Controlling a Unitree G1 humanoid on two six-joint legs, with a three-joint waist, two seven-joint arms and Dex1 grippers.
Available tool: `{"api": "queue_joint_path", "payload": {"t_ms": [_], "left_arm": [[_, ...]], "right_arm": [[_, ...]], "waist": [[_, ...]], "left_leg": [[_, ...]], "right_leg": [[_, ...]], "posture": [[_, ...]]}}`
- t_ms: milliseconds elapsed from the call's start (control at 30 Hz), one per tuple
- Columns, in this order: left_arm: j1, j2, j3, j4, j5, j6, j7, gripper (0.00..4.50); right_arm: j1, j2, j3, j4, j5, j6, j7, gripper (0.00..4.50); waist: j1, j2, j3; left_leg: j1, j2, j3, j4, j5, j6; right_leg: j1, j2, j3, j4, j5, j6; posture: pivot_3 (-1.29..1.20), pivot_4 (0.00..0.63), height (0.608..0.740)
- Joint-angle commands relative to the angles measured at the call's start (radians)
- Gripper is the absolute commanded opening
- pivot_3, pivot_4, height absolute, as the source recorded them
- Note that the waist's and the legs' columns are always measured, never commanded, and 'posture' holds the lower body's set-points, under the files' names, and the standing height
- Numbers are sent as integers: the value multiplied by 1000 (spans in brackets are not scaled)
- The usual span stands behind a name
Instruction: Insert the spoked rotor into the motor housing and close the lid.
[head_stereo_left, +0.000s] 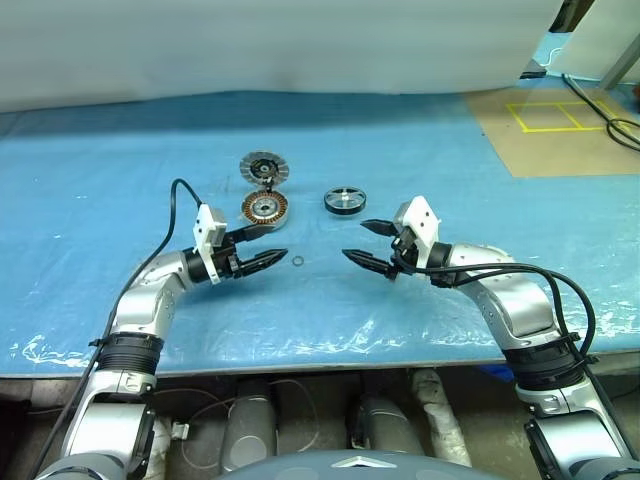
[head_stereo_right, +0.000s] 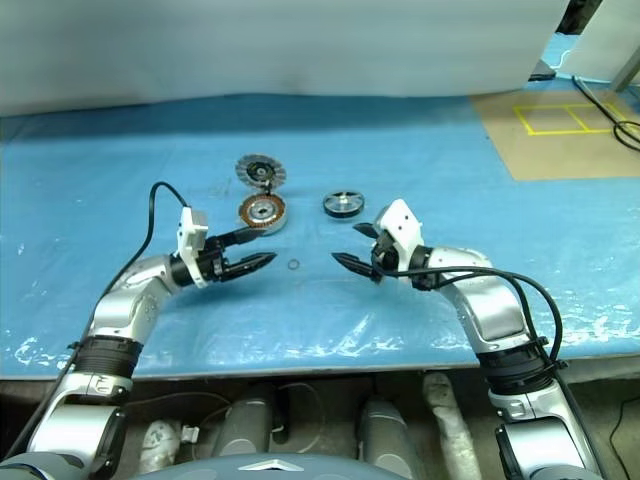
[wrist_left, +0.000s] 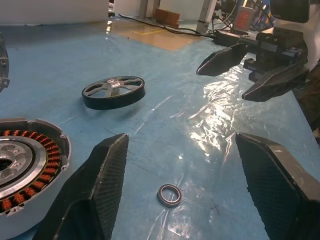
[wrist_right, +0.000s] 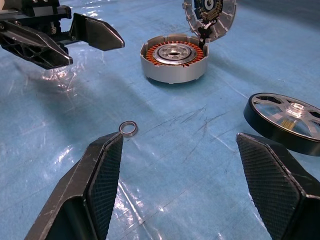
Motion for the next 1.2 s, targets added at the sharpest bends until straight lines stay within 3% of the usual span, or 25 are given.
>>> {"api": "queue_joint_path", "payload": {"t_ms": [33,1200], "left_arm": [[-3,8,18,-24,-6,-17,-2,3588],[-111,-16,36,-47,-13,71,136,3588]], "right_arm": [[-4,-11,-12,-46,4,-5,5,3772],[-5,-7,-13,-39,-14,-12,-2,3772]], "waist": [[0,0,0],[0,0,0]], "left_leg": [[0,0,0,0,0,0],[0,0,0,0,0,0]], "right_leg": [[0,0,0,0,0,0],[0,0,0,0,0,0]], "posture": [[0,150,740],[0,150,740]]}}
